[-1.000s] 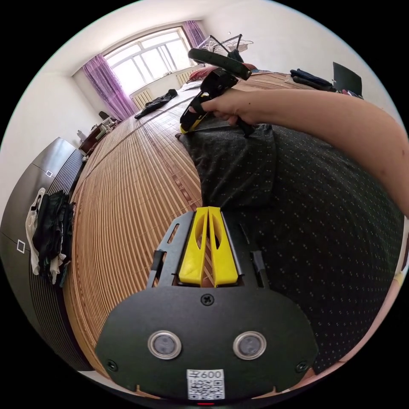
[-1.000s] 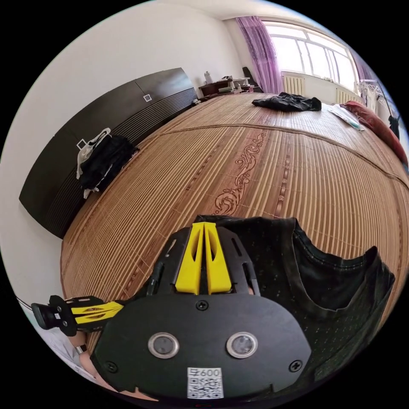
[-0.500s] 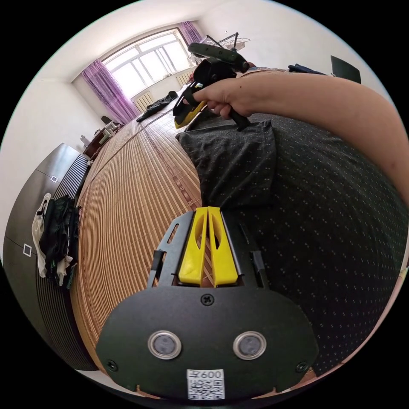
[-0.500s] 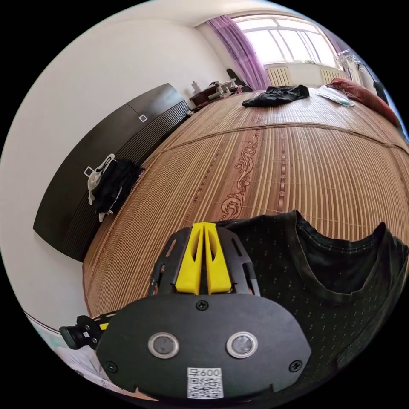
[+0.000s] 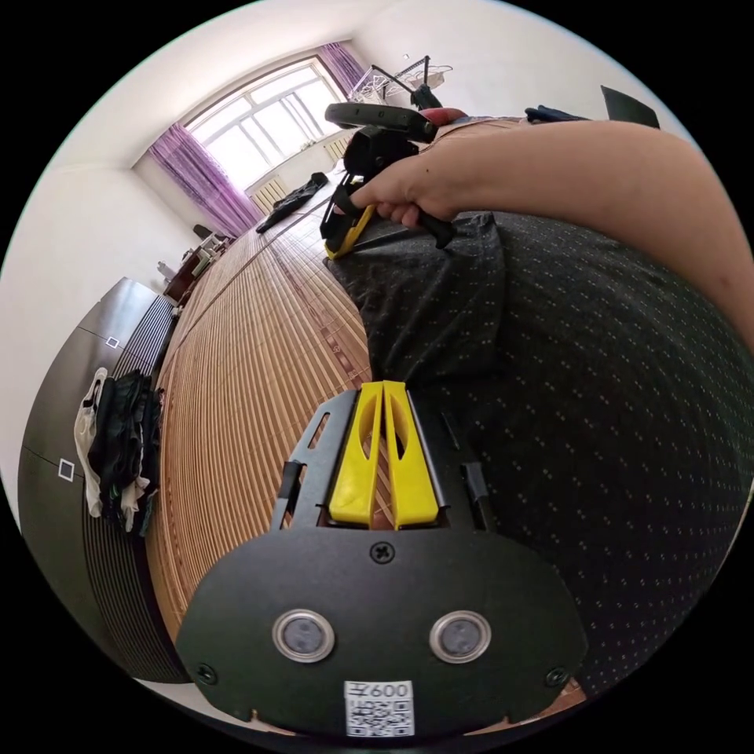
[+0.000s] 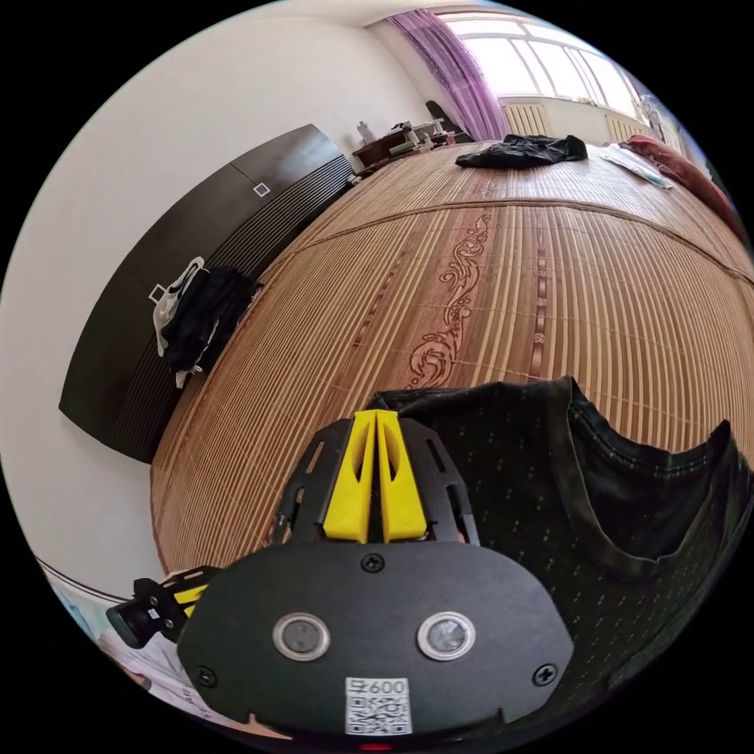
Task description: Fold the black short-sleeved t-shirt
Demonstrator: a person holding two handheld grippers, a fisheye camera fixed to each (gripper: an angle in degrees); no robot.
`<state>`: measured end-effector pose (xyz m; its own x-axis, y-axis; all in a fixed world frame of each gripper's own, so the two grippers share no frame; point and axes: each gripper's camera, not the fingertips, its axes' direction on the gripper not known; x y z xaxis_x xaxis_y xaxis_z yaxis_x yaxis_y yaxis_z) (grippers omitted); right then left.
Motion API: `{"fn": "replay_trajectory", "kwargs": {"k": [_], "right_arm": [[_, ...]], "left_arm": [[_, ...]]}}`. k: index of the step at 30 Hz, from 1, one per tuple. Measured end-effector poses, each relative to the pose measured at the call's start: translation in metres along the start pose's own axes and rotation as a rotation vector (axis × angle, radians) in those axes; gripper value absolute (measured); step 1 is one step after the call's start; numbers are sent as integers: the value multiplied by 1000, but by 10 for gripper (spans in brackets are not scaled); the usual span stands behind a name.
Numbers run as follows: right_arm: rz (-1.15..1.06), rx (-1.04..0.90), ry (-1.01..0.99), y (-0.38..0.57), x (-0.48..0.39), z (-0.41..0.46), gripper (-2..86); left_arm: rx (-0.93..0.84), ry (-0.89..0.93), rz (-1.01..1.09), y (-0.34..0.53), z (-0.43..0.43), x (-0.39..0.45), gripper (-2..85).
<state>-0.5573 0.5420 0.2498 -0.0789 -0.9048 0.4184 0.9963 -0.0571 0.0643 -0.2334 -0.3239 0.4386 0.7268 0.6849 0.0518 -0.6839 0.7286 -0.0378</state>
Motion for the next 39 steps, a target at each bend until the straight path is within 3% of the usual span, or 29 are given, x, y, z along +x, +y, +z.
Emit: {"fn": "replay_trajectory", "kwargs": {"k": [3,6,9,13,18,22,33,37,39], "right_arm": [[-59,5,59,9,-18,5,-8],[-234,-22,239,18,-60,17,-8],[-413,-42,424,34,-100,37,-9],[-357,-12,368,45,-99,37,-9],[-353,11,351,62,-106,39,-9],[-372,19,378,77,-120,44,-9],[-364,42,357,103,-144,43,-8],[-527,336,482,152,-190,2,-7],[-594,356,459,177,-214,-17,-5]], "left_arm": [[0,15,-7,0,2,-16,2],[2,40,-9,3,3,-36,4],[27,219,-53,18,0,-79,4],[7,557,-219,36,21,-152,5],[125,791,-396,65,34,-226,4],[287,811,-587,79,43,-264,2],[22,786,-512,33,73,-279,1],[39,869,-581,41,84,-301,0],[44,851,-570,39,81,-304,0]]}}
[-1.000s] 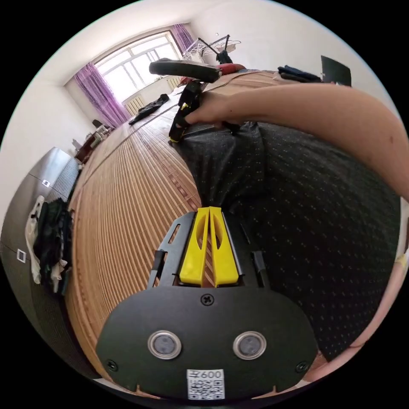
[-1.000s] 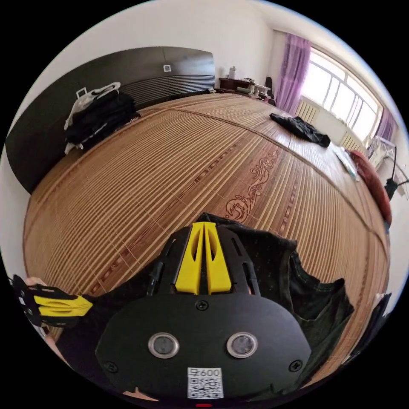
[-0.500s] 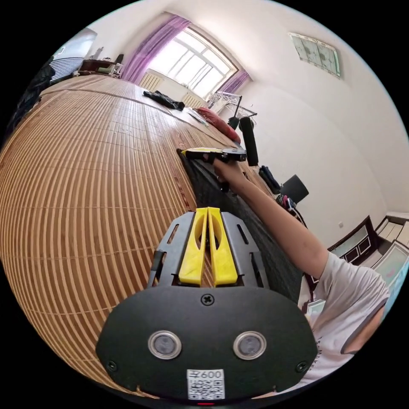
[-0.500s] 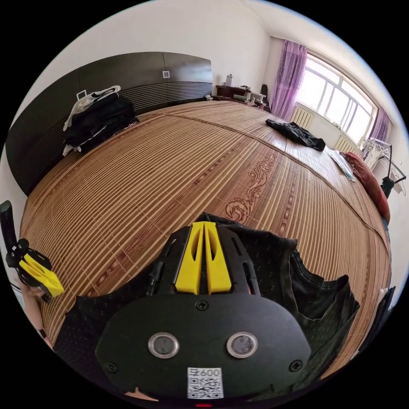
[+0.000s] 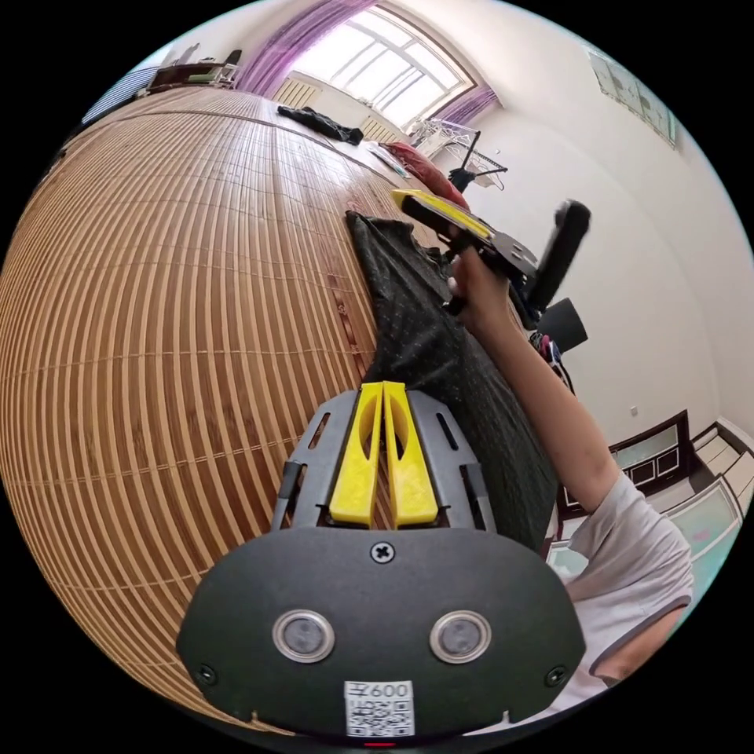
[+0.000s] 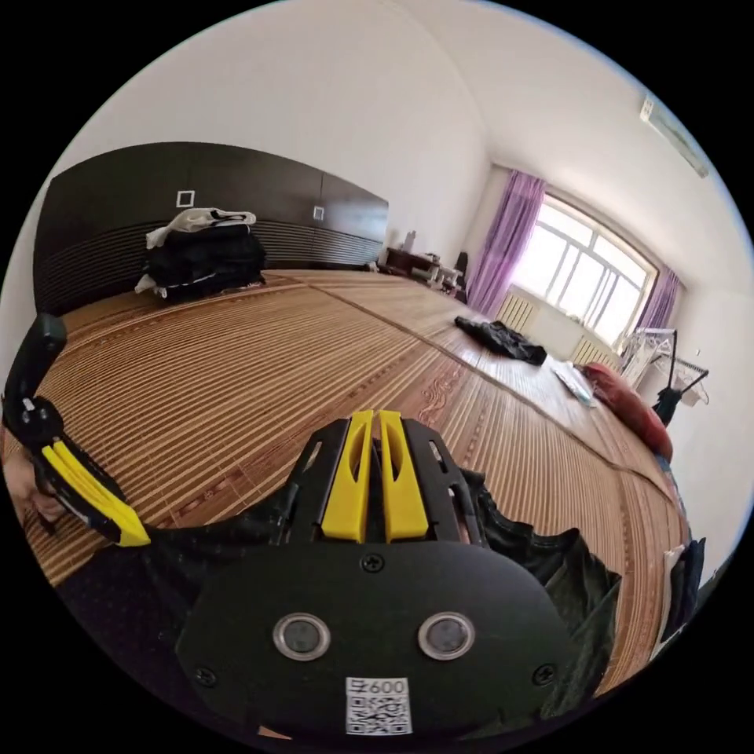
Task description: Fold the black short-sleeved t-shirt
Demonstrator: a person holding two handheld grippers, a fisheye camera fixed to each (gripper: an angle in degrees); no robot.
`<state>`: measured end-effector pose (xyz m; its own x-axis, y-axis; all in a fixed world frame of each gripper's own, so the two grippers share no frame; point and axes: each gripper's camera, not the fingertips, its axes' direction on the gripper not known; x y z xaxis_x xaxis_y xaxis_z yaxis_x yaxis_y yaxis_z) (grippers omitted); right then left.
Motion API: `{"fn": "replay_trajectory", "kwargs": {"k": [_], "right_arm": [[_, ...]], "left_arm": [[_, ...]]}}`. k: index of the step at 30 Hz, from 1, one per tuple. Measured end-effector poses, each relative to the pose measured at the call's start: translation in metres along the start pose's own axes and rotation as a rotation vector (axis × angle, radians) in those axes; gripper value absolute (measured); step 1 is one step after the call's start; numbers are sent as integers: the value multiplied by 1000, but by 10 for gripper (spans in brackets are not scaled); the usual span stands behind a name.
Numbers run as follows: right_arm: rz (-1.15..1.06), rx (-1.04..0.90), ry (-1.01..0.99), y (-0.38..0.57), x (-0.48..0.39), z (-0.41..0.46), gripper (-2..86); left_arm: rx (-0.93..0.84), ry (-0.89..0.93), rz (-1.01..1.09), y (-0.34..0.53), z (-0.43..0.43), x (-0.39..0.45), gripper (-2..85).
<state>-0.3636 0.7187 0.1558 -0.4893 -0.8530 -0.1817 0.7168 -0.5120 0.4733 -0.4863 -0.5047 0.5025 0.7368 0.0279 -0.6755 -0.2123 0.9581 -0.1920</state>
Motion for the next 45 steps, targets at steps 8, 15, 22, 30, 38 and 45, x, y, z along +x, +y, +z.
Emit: {"fn": "replay_trajectory", "kwargs": {"k": [8,15,22,30,38,45], "right_arm": [[-474,-277,-309,44,-152,-119,80],[-440,-488,-299,21,-148,-84,38],[-530,-543,-254,1,-161,-81,19],[-443,-652,-316,-25,-149,-61,-7],[-373,-650,-356,-45,-119,-60,-9],[-474,-713,-341,-39,-125,-55,-9]], "left_arm": [[-12,-39,35,-12,-9,3,0],[-12,-95,68,-18,-14,13,1],[-11,-67,55,-22,-18,9,1],[-13,-67,54,-24,-19,12,1],[-12,-63,54,-23,-19,14,1],[-17,-156,93,-21,-15,31,0]]}}
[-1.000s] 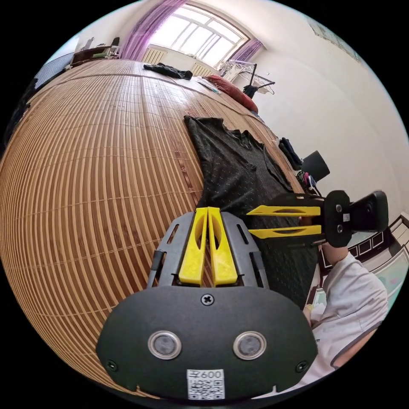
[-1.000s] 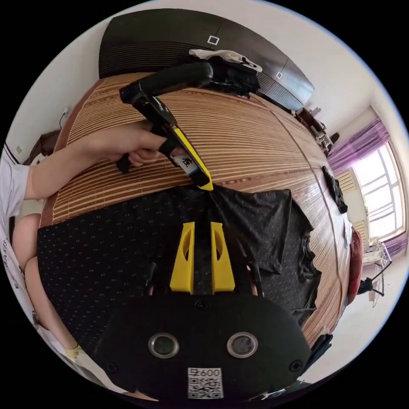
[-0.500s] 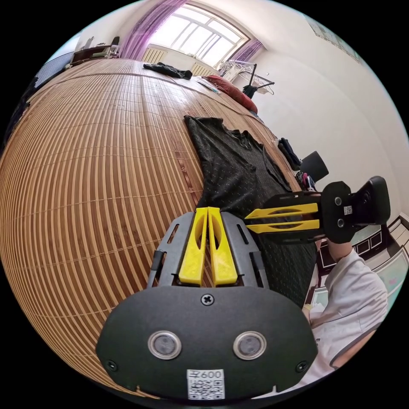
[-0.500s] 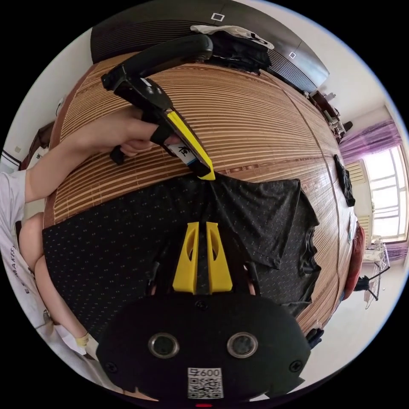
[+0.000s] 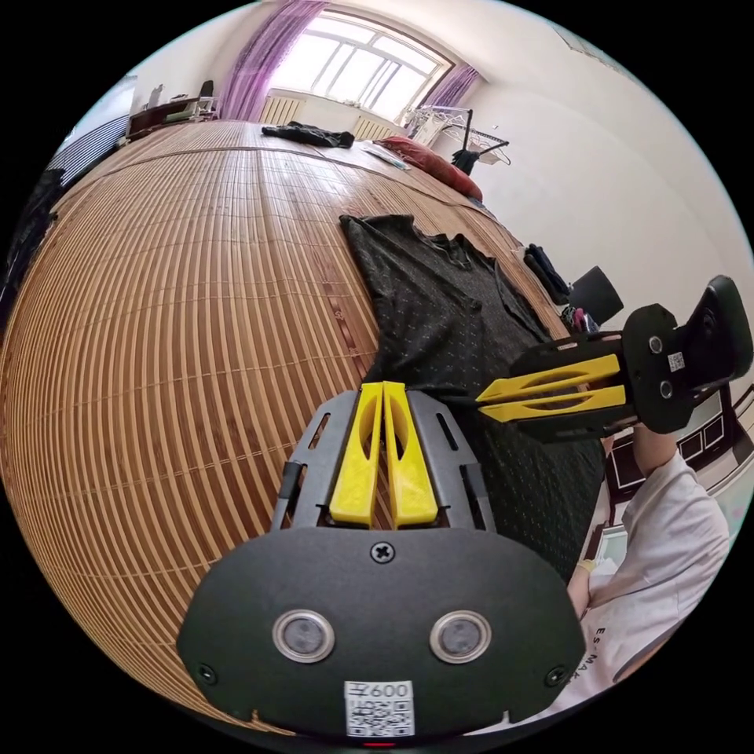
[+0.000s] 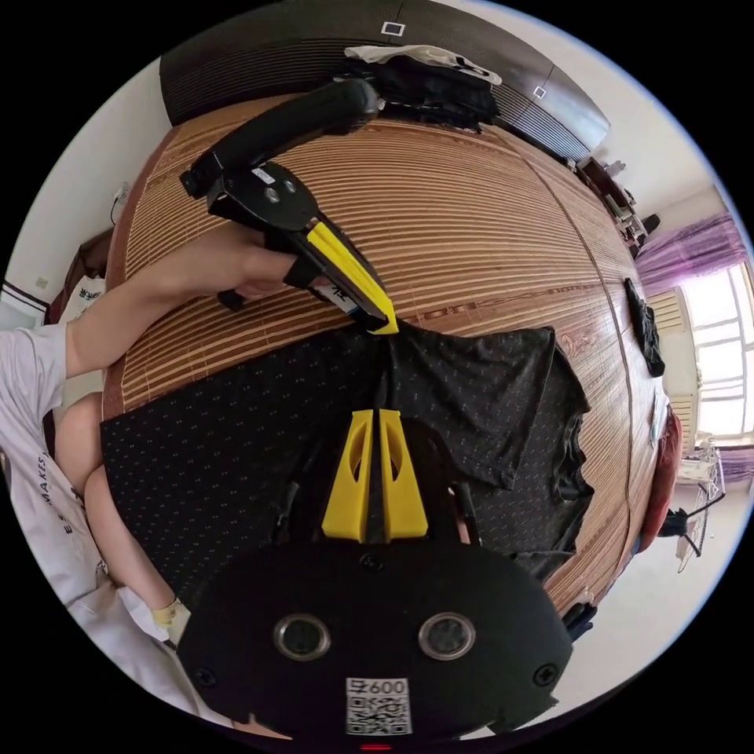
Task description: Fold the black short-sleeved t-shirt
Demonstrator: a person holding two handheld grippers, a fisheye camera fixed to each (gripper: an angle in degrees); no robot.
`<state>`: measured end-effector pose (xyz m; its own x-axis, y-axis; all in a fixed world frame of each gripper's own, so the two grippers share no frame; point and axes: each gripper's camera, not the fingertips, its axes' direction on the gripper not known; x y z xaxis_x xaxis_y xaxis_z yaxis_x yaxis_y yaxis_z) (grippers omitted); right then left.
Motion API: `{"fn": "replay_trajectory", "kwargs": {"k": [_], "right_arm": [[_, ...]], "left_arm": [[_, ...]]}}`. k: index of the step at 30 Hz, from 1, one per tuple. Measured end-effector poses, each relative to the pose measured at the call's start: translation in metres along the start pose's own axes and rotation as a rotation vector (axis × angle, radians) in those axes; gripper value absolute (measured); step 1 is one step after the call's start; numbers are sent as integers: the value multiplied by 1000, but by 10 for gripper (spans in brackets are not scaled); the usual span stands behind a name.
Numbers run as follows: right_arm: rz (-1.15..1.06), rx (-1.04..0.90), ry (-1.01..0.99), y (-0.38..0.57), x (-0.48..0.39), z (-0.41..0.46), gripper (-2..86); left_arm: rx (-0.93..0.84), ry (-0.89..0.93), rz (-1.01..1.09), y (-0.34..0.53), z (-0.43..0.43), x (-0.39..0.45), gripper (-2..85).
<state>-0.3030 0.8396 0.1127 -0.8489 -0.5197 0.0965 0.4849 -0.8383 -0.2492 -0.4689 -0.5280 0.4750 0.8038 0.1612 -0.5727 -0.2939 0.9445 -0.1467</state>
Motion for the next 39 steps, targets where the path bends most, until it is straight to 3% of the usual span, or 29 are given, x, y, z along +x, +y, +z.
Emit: {"fn": "replay_trajectory", "kwargs": {"k": [4,9,16,21,24,29,31,33,34,36,39], "right_arm": [[13,-7,-4,9,7,17,-8],[105,77,-150,36,38,13,-4],[335,414,-218,74,115,-4,-8],[292,312,-472,57,136,53,-9],[244,212,-356,62,115,87,-9],[298,456,-413,103,121,75,-9],[373,464,-364,110,133,75,-9],[425,464,-299,110,144,80,-9],[447,492,-290,109,152,86,-9],[481,529,-339,101,171,101,-9],[583,511,-416,84,215,140,-9]], "left_arm": [[-1,17,-11,2,1,-3,0],[5,48,-27,5,2,-8,0],[17,161,-96,17,5,-27,0],[14,107,-73,21,9,-19,0],[17,123,-76,24,13,-21,1],[97,189,-78,36,9,-26,1],[200,263,-54,43,6,-22,1],[194,340,-23,39,16,-15,1],[152,335,-16,36,21,-12,1],[9,91,-96,31,43,-2,0],[21,72,-93,38,47,4,0]]}}
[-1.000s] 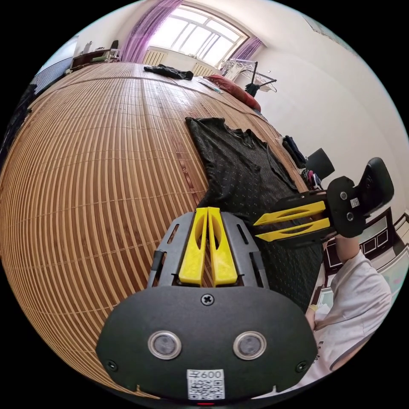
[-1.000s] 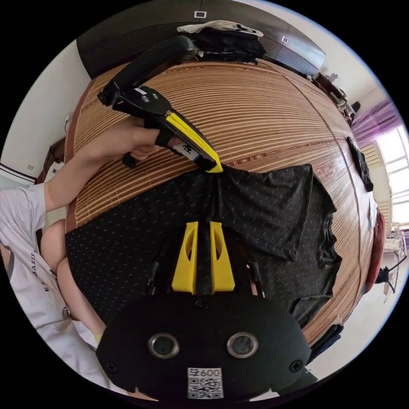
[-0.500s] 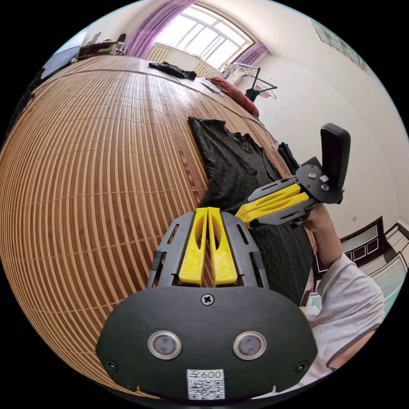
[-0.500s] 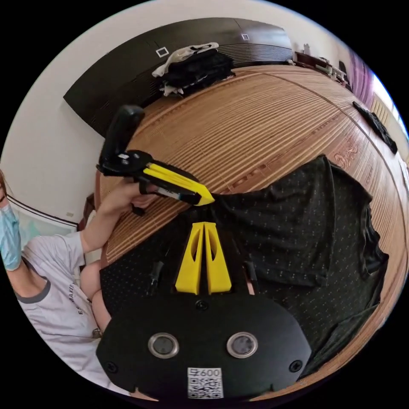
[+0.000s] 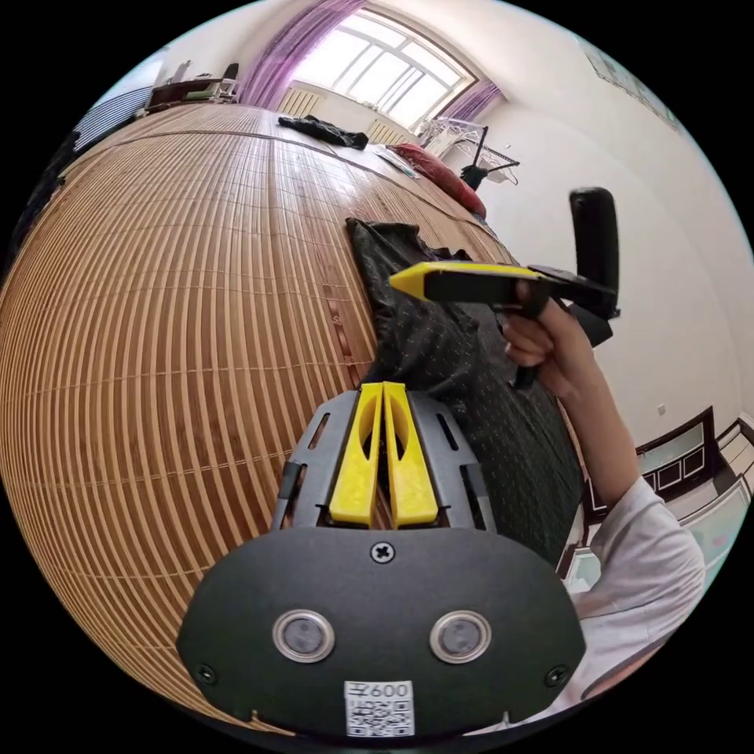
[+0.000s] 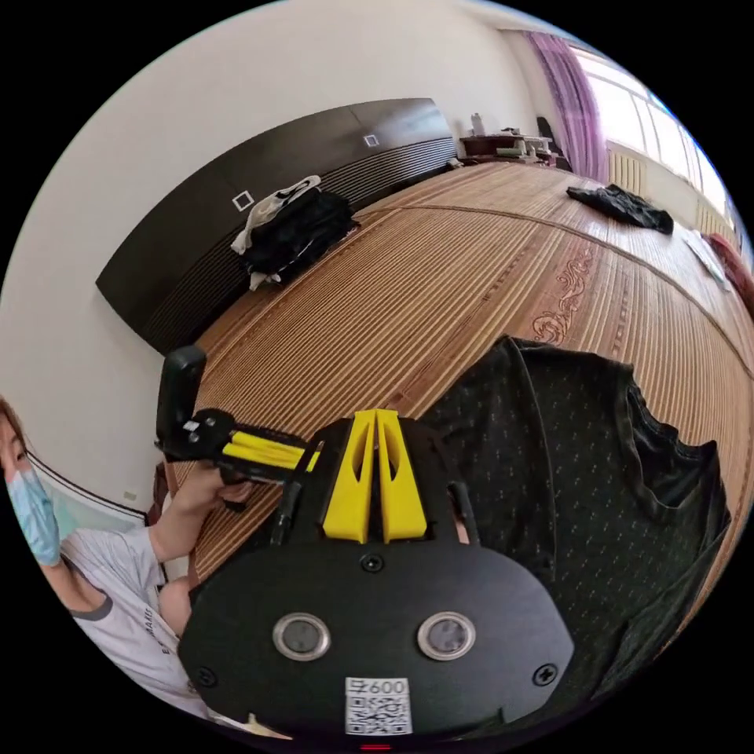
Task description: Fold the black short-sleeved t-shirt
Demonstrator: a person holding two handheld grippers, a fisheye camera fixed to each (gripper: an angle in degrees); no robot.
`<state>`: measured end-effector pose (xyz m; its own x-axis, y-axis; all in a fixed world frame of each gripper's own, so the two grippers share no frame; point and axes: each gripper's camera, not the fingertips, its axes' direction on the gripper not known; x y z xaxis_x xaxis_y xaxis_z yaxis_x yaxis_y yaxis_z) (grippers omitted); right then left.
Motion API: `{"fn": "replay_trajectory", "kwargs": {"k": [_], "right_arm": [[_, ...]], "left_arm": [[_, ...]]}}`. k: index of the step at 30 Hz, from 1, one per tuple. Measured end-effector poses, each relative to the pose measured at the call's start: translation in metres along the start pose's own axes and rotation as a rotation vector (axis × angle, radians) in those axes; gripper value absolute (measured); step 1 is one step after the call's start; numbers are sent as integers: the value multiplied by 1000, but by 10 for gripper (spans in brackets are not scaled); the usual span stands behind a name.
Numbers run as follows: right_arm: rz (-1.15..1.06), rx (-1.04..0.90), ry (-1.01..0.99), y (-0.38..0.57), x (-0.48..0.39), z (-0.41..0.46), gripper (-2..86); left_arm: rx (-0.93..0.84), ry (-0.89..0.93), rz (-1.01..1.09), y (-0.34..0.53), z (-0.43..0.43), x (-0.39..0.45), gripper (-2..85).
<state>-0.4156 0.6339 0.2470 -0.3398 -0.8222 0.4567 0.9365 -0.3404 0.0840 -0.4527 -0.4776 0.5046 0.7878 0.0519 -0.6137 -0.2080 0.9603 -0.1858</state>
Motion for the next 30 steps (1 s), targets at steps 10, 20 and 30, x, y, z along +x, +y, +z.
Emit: {"fn": "replay_trajectory", "kwargs": {"k": [10,20,30], "right_arm": [[-72,10,467,-6,32,88,-9],[-33,95,389,67,66,115,-9],[-168,246,348,171,72,126,-9]], "left_arm": [[0,92,-47,27,24,-7,-1],[-6,-25,6,63,45,19,-1],[-37,-124,62,115,66,44,0]]}}
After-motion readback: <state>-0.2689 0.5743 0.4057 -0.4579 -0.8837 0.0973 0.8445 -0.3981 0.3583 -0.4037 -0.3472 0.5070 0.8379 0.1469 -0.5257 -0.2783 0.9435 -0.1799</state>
